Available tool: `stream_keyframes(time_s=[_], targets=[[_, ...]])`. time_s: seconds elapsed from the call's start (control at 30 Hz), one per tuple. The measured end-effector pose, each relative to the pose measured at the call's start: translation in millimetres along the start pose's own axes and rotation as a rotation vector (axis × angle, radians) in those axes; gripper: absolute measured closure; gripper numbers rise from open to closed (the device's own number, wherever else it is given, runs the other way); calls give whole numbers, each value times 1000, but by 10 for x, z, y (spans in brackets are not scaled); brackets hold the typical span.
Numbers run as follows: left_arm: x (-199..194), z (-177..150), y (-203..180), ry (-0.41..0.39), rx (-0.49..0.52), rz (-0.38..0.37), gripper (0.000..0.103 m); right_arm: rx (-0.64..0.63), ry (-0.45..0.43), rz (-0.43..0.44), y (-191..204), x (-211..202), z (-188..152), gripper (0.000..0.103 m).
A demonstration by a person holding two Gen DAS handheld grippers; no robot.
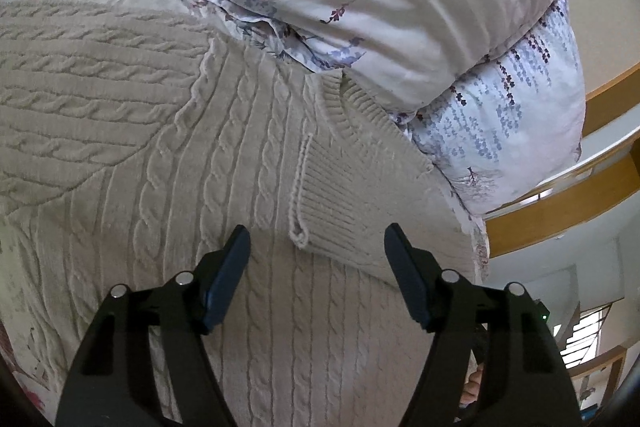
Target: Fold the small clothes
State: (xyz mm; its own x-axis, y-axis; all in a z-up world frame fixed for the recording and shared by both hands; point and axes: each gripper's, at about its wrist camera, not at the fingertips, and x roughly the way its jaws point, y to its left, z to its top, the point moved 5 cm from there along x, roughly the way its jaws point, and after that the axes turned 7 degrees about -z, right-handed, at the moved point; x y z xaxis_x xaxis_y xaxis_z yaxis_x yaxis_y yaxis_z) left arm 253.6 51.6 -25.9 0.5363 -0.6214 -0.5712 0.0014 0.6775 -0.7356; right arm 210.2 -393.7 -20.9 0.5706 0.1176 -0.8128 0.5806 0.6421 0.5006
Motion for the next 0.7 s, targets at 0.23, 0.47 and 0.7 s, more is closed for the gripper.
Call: stream_keyframes(time_s=[0.23, 0.47, 0.7], targets=[[-404, -7, 34, -46, 91, 30, 34, -176, -87, -105, 304, -320, -154, 47], [-1158, 117, 453, -182, 88, 119, 31, -522, -53, -110, 1060, -119, -515, 46], [-1806, 186, 1142, -303, -63, 220, 31, -719, 45, -187, 1305, 369, -910, 39]])
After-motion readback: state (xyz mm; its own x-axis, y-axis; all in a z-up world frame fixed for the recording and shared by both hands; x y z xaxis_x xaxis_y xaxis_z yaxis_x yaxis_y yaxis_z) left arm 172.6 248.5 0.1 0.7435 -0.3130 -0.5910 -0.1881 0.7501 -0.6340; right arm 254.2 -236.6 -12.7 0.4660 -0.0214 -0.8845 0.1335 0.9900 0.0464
